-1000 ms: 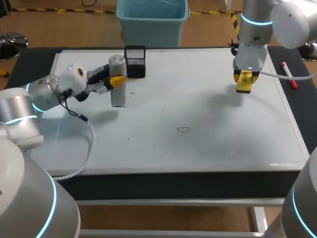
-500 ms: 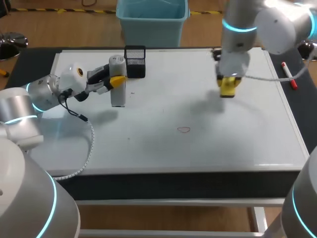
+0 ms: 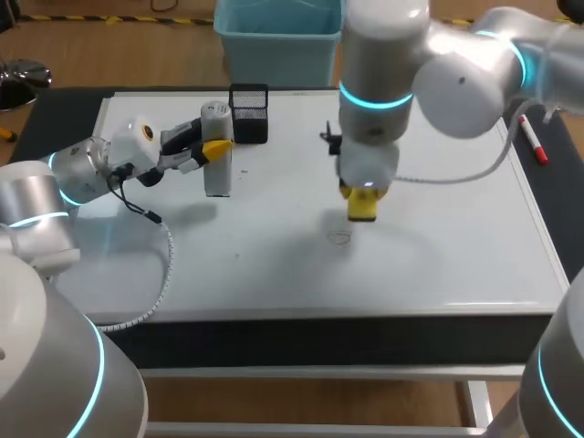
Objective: Pick up the inspection probe, press it on each red-marked spot on the whiteboard one by one, put down the probe, pick up the eraser, and wipe off all the red marks.
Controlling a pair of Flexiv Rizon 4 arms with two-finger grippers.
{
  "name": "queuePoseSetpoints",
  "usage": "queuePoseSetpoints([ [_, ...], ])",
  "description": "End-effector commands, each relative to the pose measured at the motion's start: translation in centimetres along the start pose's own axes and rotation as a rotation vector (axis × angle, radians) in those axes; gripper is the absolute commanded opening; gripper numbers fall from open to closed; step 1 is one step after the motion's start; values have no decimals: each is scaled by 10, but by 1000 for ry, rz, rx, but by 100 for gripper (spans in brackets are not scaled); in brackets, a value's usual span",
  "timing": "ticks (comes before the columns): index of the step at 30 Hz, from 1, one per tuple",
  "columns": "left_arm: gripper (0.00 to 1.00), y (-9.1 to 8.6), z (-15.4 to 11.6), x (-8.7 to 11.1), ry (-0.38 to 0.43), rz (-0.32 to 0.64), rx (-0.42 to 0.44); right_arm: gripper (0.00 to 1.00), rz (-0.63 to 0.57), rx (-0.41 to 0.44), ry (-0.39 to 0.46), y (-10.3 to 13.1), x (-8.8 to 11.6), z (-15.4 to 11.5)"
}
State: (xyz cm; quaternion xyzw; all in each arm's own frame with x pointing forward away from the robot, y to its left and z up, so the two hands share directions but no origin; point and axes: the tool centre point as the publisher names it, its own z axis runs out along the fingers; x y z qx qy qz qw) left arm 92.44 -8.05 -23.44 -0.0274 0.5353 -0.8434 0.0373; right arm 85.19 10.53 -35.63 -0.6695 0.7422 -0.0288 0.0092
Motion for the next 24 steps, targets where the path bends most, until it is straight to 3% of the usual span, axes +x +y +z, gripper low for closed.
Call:
queuePoseSetpoints([
  [1, 0, 0, 0, 0, 2, 2, 3, 0, -4, 64, -14, 28, -13, -2],
  [12, 0, 0, 0, 0, 2, 2, 3, 0, -43, 37, -30, 47, -43, 8],
  [24, 0, 0, 0, 0, 2, 2, 3, 0, -107, -42, -65, 42, -58, 37],
])
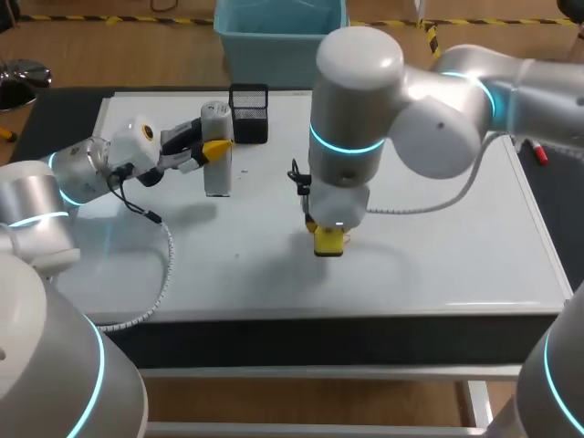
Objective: Pick up the inspection probe, press it on each red-marked spot on the whiteboard one by one, put down the probe, pick up the eraser, and wipe off all the red marks.
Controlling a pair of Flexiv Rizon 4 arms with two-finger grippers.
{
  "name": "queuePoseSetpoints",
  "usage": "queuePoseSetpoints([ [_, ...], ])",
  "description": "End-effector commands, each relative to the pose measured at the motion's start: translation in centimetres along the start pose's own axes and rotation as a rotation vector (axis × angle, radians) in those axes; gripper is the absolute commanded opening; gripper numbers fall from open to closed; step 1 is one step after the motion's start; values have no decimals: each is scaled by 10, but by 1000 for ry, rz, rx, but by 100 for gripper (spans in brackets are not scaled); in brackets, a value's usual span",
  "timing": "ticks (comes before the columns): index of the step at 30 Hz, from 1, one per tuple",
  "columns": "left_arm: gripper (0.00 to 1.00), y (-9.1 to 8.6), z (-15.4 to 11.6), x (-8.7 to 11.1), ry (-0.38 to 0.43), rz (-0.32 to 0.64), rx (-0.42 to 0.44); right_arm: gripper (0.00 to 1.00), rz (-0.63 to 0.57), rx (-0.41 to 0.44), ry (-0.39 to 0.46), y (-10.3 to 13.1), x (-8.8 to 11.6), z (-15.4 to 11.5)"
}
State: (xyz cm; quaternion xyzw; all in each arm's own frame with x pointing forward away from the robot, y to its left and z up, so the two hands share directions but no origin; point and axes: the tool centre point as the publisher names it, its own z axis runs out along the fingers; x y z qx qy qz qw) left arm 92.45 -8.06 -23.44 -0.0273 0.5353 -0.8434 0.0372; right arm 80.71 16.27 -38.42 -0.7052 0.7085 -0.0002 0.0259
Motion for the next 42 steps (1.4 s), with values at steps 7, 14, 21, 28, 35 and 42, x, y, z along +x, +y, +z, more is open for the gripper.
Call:
queuePoseSetpoints([
  [7, 0, 0, 0, 0, 1, 2, 3, 0, -31, -43, 8, -15, -3, 21],
  [14, 0, 0, 0, 0, 1, 2, 3, 0, -38, -50, 10, -14, -1, 24],
  [21, 0, 0, 0, 0, 1, 2, 3, 0, -37, -47, 21, -10, 5, 29],
  [28, 0, 0, 0, 0, 1, 2, 3, 0, -24, -53, 23, -5, 10, 34],
  [35, 0, 0, 0, 0, 1, 2, 3, 0, 4, -52, 34, -5, 22, 35],
  [42, 0, 0, 0, 0, 1, 2, 3, 0, 38, -57, 46, -4, 38, 36],
])
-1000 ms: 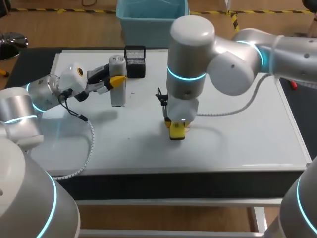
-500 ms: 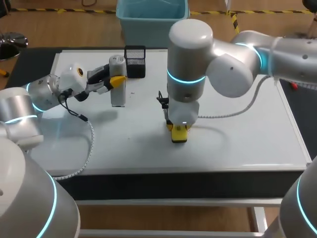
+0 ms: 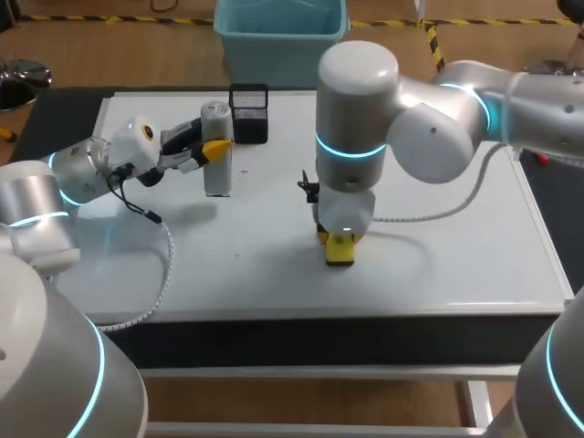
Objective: Pick up the inspection probe, press it on each red-marked spot on the whiteboard one by one, put down the probe, pick up the eraser, and wipe off all the red marks.
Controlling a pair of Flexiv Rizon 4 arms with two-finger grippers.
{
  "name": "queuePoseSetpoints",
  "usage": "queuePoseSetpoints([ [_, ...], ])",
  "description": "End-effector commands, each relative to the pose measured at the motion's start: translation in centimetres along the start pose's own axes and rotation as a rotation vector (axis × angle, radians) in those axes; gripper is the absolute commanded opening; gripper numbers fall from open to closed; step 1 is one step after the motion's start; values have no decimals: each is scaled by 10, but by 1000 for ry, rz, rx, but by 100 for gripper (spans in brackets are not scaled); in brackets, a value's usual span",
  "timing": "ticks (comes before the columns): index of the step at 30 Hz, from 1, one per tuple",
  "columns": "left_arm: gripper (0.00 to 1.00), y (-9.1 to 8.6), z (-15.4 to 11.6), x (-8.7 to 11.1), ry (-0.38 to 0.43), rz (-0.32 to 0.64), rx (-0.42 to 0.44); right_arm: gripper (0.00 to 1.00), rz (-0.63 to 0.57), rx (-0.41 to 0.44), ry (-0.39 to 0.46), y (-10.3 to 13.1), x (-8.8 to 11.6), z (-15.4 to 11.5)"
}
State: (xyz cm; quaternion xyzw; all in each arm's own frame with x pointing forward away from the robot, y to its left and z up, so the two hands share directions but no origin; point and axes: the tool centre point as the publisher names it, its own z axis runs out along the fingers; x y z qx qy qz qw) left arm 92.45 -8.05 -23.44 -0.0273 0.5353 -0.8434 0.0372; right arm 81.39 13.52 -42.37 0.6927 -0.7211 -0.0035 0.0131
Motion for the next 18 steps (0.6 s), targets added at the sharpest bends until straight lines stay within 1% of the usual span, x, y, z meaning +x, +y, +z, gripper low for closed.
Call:
queuePoseSetpoints([
  [1, 0, 0, 0, 0, 1, 2, 3, 0, 8, 2, -3, 1, 12, -2],
  [8, 0, 0, 0, 0, 1, 2, 3, 0, 45, -10, 9, 0, 28, 4],
  [18, 0, 0, 0, 0, 1, 2, 3, 0, 79, -11, 30, -6, 49, 2],
])
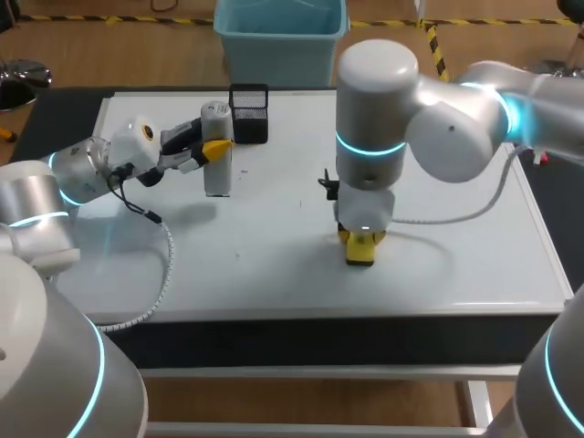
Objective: Pick up the inspection probe, press it on each red-marked spot on the whiteboard one by one, put down the probe, pick up the eraser, and wipe off all the red marks.
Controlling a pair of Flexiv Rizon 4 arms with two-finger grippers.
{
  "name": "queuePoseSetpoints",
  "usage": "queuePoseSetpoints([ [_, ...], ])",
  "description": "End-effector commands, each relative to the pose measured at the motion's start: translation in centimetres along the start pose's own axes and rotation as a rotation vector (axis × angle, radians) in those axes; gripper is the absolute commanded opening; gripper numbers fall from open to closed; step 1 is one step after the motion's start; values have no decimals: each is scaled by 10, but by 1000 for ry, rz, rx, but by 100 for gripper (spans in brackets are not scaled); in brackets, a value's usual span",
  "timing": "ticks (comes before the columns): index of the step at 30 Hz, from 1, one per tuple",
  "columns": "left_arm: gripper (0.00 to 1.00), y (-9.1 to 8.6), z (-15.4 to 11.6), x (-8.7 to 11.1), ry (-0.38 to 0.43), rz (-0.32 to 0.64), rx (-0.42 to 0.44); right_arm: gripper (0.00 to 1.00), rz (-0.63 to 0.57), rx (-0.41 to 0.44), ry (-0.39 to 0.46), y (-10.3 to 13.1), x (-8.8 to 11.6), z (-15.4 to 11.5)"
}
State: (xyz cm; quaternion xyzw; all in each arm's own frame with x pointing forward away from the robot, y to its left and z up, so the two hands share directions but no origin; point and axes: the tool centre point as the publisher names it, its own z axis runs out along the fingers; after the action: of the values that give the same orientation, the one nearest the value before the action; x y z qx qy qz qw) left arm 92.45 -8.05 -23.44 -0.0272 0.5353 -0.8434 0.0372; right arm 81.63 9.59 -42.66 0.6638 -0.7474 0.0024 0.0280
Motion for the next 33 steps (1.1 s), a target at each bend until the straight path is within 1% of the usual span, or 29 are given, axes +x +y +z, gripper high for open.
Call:
queuePoseSetpoints([
  [1, 0, 0, 0, 0, 1, 2, 3, 0, 4, 3, 5, -4, 12, -1],
  [5, 0, 0, 0, 0, 1, 2, 3, 0, 13, 20, 13, -8, 18, -8],
  [8, 0, 0, 0, 0, 1, 2, 3, 0, 9, 60, 5, -8, 15, -26],
  [11, 0, 0, 0, 0, 1, 2, 3, 0, -21, 88, -23, -7, 2, -42],
  [15, 0, 0, 0, 0, 1, 2, 3, 0, -57, 107, -47, -4, -22, -50],
  [18, 0, 0, 0, 0, 1, 2, 3, 0, -98, 99, -62, -1, -42, -45],
  [21, 0, 0, 0, 0, 1, 2, 3, 0, -126, 82, -71, 2, -56, -35],
  [29, 0, 0, 0, 0, 1, 2, 3, 0, -181, 47, -63, 8, -77, -18],
  [33, 0, 0, 0, 0, 1, 2, 3, 0, -189, 38, -70, 9, -82, -12],
])
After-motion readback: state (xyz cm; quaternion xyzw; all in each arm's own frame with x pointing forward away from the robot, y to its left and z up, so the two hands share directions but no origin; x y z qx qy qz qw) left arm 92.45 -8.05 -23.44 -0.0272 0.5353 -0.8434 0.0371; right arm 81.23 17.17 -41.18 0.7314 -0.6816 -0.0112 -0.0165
